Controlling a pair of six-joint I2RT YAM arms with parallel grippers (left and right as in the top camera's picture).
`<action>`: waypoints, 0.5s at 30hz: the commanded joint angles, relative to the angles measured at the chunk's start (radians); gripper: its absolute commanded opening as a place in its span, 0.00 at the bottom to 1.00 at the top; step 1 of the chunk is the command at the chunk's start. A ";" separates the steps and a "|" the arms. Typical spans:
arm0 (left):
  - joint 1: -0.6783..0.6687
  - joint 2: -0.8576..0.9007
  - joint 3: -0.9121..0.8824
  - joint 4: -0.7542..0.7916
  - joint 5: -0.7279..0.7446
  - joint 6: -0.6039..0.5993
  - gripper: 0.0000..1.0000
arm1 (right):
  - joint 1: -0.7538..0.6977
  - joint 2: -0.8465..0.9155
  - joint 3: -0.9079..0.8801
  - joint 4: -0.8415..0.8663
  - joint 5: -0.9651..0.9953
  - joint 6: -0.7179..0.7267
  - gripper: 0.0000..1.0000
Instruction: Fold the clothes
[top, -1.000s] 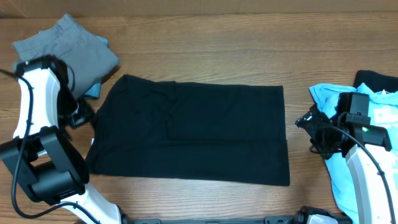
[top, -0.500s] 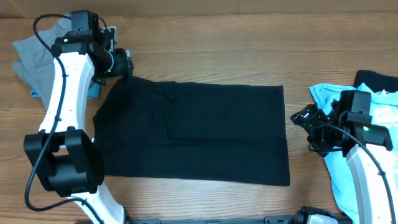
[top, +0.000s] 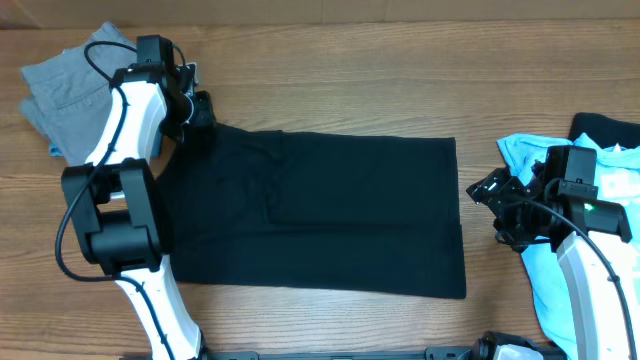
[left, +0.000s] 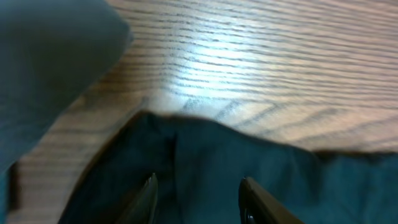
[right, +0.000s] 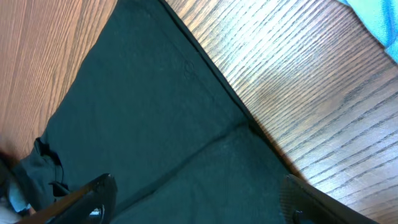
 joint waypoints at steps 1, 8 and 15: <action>0.006 0.031 0.007 0.032 0.023 -0.008 0.46 | -0.003 -0.014 0.023 0.005 -0.008 -0.006 0.87; 0.005 0.051 0.006 0.053 0.012 0.000 0.47 | -0.003 -0.014 0.023 0.003 -0.008 -0.006 0.85; 0.003 0.097 0.006 0.087 0.013 0.015 0.43 | -0.003 -0.014 0.023 0.002 -0.008 -0.006 0.84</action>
